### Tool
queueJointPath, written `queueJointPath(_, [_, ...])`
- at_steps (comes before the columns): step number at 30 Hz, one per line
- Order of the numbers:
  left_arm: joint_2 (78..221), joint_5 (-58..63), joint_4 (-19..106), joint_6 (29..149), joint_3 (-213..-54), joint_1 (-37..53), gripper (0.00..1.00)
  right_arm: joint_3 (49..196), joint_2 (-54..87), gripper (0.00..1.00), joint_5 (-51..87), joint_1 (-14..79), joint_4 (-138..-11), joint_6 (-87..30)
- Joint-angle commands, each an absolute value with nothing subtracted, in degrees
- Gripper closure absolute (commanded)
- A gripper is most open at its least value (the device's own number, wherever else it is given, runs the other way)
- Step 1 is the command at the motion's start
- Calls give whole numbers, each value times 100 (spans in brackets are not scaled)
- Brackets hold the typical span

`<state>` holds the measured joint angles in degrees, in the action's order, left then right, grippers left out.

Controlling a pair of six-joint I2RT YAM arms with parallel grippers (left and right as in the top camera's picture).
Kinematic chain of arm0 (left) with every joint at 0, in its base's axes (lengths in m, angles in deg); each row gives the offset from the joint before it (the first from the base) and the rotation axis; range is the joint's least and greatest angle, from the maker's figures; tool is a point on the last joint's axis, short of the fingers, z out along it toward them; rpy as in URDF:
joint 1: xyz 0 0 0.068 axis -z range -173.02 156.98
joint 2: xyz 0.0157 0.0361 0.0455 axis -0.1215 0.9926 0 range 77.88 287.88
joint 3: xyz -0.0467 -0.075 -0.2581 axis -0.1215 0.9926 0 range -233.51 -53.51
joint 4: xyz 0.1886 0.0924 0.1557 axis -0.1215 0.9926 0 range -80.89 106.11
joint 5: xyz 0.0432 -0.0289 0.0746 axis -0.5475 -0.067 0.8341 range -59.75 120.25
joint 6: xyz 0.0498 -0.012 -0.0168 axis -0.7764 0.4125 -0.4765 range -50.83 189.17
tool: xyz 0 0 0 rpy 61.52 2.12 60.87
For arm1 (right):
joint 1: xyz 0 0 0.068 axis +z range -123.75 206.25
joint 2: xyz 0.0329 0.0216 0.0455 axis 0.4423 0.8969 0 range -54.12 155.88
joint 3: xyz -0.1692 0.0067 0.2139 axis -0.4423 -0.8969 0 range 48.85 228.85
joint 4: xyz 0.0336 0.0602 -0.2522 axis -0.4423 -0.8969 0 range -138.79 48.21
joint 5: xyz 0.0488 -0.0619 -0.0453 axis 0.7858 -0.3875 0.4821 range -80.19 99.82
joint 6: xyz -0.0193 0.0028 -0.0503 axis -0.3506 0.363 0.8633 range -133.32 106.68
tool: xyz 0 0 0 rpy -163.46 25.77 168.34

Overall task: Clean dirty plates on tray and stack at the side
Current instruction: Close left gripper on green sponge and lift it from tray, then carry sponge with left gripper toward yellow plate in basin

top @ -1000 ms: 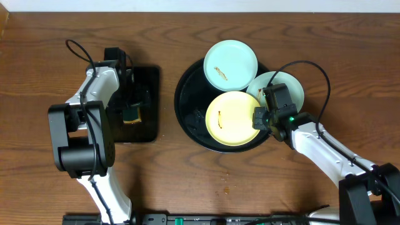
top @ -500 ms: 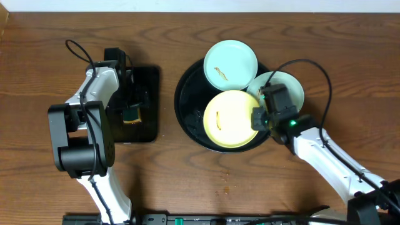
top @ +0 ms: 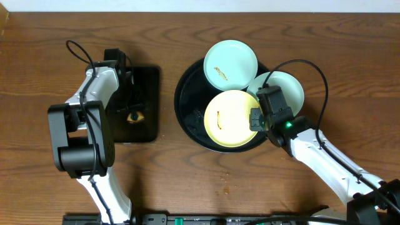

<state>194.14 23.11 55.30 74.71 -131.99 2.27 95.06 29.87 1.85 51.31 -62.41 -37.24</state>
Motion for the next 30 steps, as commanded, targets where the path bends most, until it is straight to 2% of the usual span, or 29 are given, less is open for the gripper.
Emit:
queueJointPath(1, [18732,2281,5414,7440,-13310,229,93,9585,3024,99,41,5177,-6171,-3859])
queueJointPath(8, [17388,2289,5093,7469,-13247,231,93,9585,3026,99,-156,5177,-6167,-3905])
queueJointPath(13, [16684,2810,4863,7803,-13129,231,93,9585,3026,99,-154,5179,-6171,-3905])
queueJointPath(30, [16501,2836,4791,7807,-13129,229,92,9585,3061,99,-130,5177,-6171,-3964])
